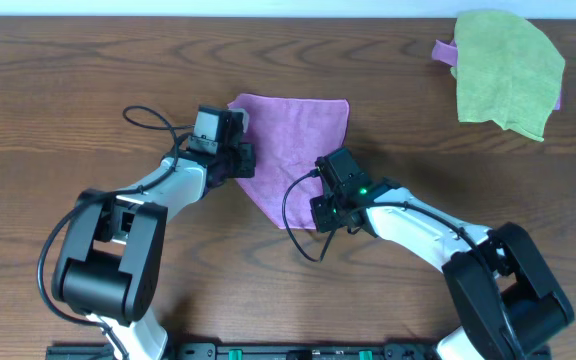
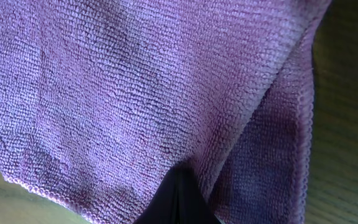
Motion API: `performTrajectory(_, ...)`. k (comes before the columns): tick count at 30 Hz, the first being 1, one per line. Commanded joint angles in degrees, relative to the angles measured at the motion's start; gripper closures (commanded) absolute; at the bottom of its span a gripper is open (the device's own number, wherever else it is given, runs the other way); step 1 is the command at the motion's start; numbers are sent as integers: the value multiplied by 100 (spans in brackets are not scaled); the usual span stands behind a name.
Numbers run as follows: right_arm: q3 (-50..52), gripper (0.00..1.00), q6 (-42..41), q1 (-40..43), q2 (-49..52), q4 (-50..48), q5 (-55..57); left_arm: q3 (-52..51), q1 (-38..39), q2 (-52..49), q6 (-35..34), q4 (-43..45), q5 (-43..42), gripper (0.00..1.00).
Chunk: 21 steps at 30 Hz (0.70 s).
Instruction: Fold the cloth
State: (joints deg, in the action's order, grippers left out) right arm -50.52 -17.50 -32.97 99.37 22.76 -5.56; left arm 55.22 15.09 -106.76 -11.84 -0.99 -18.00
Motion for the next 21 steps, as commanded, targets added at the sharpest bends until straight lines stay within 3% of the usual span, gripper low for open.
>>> performTrajectory(1,59,99,195,-87,61,125,-199,131,-125,-96,160,55,59,94)
performTrajectory(12,59,99,109,-74,61,953,1008,157,-345,-96,289,254,59,94)
performTrajectory(21,59,99,81,-76,61,909,872,157,-341,-96,289,142,2,94)
